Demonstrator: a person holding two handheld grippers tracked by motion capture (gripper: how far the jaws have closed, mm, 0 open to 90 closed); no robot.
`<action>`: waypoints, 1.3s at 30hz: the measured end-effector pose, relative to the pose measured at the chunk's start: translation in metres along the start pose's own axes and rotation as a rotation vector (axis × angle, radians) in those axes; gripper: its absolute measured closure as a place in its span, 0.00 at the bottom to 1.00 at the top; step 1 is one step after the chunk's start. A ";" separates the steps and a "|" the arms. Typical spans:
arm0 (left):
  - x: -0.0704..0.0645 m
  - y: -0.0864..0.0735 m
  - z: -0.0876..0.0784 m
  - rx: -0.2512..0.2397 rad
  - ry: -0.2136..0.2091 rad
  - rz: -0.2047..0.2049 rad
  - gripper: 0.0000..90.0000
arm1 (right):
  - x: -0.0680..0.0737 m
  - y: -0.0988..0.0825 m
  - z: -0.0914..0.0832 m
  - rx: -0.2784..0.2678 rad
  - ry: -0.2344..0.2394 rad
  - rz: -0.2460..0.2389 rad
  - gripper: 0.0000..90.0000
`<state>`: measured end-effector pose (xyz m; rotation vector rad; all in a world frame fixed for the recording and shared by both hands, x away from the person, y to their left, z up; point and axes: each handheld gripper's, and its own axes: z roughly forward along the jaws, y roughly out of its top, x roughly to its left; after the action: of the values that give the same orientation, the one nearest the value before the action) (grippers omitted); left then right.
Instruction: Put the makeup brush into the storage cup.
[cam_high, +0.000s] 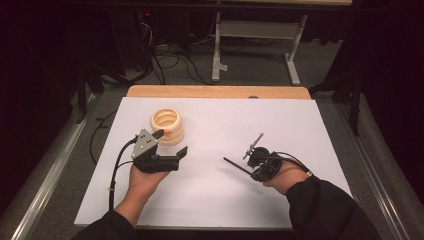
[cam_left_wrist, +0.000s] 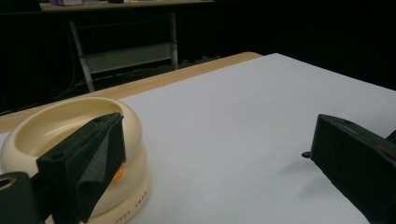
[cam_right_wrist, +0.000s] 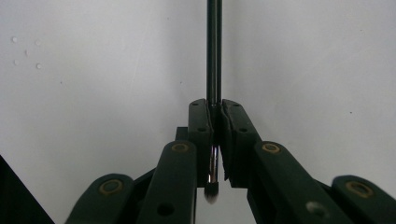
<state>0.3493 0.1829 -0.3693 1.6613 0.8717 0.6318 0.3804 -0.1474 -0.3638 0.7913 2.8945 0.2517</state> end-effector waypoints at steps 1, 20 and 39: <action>0.000 -0.001 0.002 0.006 -0.003 0.001 0.04 | 0.000 0.000 0.001 0.000 0.001 -0.003 0.95; -0.016 -0.034 0.024 0.102 0.007 0.151 0.05 | 0.004 -0.003 0.008 0.020 0.012 -0.025 0.95; -0.033 -0.049 0.031 0.190 0.068 0.405 0.05 | 0.014 0.004 -0.001 -0.005 0.026 -0.049 0.95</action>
<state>0.3433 0.1443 -0.4235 2.0219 0.6609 0.9067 0.3706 -0.1370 -0.3634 0.7199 2.9321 0.2665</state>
